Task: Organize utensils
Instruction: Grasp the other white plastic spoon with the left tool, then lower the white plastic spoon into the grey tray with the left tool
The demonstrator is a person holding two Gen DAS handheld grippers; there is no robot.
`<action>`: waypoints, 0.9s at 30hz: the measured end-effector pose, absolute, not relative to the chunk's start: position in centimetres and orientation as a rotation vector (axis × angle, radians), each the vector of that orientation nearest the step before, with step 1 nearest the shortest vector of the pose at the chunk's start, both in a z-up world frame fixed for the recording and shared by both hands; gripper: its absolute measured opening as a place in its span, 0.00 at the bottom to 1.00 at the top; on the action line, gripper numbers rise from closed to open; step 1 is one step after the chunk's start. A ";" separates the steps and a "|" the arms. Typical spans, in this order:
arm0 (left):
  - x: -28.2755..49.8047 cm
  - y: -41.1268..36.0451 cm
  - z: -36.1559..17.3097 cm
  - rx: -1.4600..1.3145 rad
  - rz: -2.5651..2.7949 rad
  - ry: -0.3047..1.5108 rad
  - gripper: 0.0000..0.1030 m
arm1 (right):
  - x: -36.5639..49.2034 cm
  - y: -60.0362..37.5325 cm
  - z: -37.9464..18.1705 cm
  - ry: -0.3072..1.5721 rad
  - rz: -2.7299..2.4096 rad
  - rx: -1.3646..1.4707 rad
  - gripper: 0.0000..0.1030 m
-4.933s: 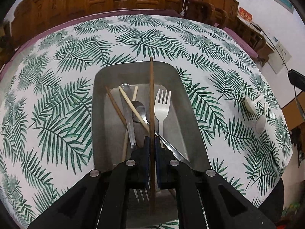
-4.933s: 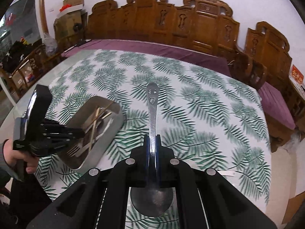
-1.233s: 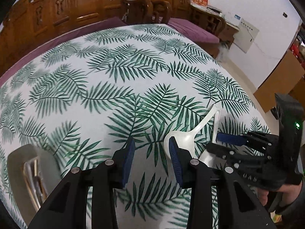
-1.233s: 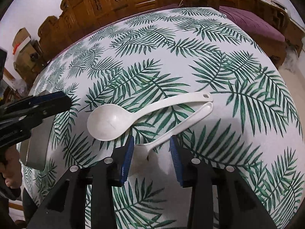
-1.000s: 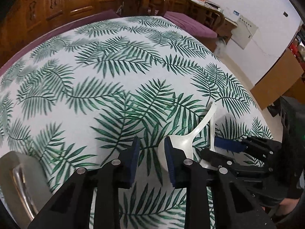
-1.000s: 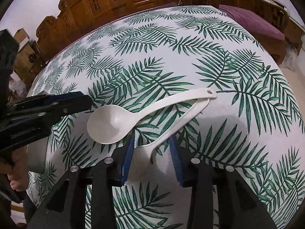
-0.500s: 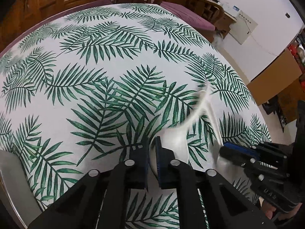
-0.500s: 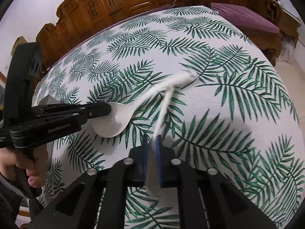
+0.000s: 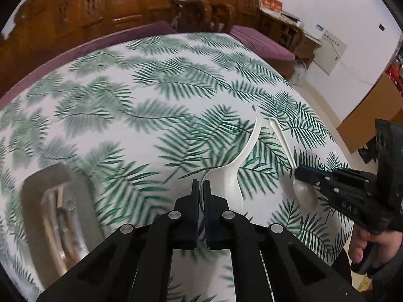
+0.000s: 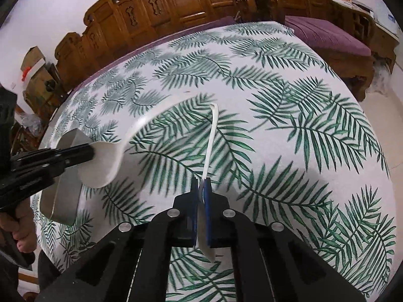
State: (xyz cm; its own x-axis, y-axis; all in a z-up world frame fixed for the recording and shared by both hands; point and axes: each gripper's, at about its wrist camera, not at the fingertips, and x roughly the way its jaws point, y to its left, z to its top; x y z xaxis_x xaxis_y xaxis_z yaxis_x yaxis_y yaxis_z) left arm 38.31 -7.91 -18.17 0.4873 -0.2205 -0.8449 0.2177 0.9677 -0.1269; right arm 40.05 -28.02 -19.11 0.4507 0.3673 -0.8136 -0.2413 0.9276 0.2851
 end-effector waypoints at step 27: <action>29.1 6.2 -15.5 -0.114 -0.052 0.957 0.02 | 36.5 -17.7 -15.5 0.995 0.533 0.055 0.05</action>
